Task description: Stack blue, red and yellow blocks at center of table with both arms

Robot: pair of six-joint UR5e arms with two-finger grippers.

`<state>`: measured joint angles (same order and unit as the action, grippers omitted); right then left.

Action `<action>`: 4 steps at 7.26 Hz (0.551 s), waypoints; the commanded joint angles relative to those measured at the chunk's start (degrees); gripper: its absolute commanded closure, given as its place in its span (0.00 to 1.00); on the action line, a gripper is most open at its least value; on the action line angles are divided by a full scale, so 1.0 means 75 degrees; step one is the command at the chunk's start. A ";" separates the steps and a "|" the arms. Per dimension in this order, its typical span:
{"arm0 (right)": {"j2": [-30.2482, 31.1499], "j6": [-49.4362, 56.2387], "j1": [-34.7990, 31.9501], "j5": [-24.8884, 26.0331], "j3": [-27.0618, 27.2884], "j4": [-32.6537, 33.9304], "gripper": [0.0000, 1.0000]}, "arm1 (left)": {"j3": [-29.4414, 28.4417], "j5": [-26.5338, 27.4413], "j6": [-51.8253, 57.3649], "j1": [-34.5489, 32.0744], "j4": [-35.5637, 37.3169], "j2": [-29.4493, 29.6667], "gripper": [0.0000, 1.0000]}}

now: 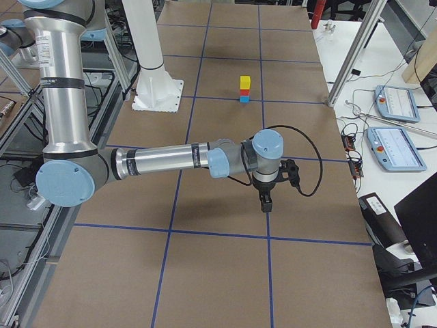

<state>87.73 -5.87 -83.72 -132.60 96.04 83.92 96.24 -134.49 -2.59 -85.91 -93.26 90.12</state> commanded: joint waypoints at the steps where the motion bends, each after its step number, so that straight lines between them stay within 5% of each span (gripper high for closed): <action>1: 0.0185 0.0009 0.0007 0.0009 0.0249 0.0014 0.00 | 0.0361 -0.0033 -0.0716 0.0005 -0.0877 -0.0518 0.01; 4: 0.0327 -0.0060 0.0007 -0.0038 0.0120 0.0002 0.00 | 0.0538 0.0003 -0.0733 0.0005 -0.0866 -0.0729 0.01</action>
<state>89.85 -5.98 -83.68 -132.82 97.27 83.98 99.51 -134.63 -7.86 -85.82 -99.62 85.83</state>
